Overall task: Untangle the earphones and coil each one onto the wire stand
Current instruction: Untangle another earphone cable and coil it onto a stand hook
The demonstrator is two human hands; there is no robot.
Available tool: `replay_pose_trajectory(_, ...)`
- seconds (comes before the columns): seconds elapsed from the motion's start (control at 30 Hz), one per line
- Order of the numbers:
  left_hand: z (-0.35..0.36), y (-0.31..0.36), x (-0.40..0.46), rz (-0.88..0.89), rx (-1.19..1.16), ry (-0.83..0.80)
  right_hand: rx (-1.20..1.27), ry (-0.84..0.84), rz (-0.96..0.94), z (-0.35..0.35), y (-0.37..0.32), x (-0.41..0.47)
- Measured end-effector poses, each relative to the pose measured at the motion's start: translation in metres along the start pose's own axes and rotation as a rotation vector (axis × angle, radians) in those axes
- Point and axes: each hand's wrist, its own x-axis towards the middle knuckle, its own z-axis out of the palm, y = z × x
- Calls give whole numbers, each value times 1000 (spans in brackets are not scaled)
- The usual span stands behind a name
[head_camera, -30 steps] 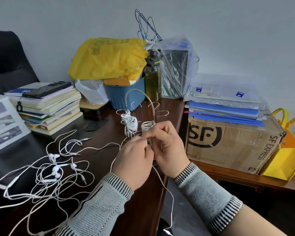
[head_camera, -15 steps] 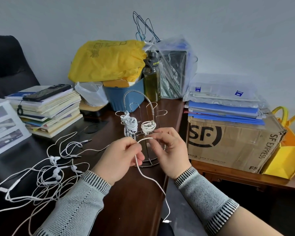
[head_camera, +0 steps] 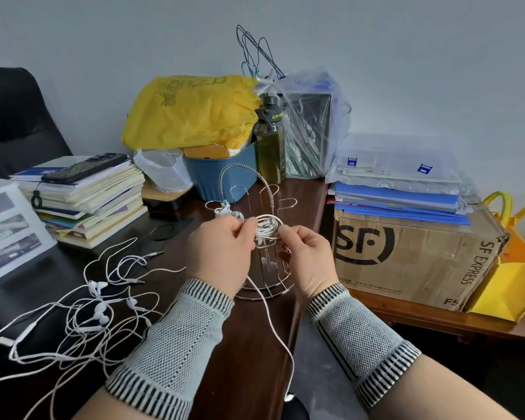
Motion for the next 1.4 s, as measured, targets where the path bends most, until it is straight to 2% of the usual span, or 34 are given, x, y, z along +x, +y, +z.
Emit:
replay_pose_trajectory(0.1,4,-1,-1,-44,36,-36,-37,-16,35,1,-8,1)
replay_pose_trajectory(0.27,15,-5,-2,-301,-361,-112,-234,41,15,1,-13,7)
replay_pose_trajectory(0.37,18,-1,-4,-439,-504,-131,-358,76,-12,4,-11,12)
replay_pose_trajectory(0.63,19,4,-7,-521,-593,-104,-400,96,8,5,-16,18)
replay_pose_trajectory(0.83,18,0,-8,-661,-750,-185,-322,108,77,4,-17,21)
replay_pose_trajectory(1.0,20,-2,-13,-649,-743,-195,-317,104,79,2,-13,23)
replay_pose_trajectory(1.2,23,-15,-17,-462,-519,-123,-357,116,39,0,-7,25)
replay_pose_trajectory(1.27,23,-17,-19,-455,-535,-121,-362,114,34,-1,-7,26)
replay_pose_trajectory(1.4,28,-18,-21,-550,-673,-79,-357,110,26,-1,-9,26)
